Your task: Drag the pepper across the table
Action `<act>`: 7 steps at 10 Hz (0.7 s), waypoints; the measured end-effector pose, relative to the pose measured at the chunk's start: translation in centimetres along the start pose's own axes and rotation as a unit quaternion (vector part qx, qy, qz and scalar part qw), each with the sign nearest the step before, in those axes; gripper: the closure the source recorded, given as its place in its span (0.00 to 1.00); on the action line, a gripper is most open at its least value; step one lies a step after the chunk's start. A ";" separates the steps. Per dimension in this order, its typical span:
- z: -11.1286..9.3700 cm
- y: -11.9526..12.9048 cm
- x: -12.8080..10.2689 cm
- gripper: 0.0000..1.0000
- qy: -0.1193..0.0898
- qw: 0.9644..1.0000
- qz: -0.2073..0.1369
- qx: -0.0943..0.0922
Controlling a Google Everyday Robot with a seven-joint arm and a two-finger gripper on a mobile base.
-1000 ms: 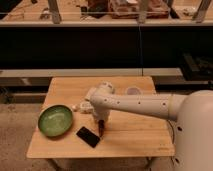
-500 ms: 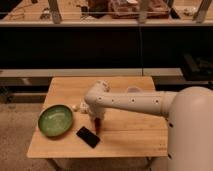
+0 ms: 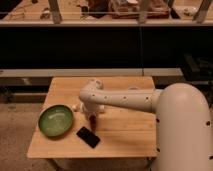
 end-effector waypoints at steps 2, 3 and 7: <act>0.2 -0.9 0.8 1.00 0.002 1.000 -0.010 0.005; 0.3 -1.5 1.3 1.00 0.004 1.000 -0.016 0.008; 0.4 -2.4 4.3 1.00 0.014 0.999 -0.030 0.009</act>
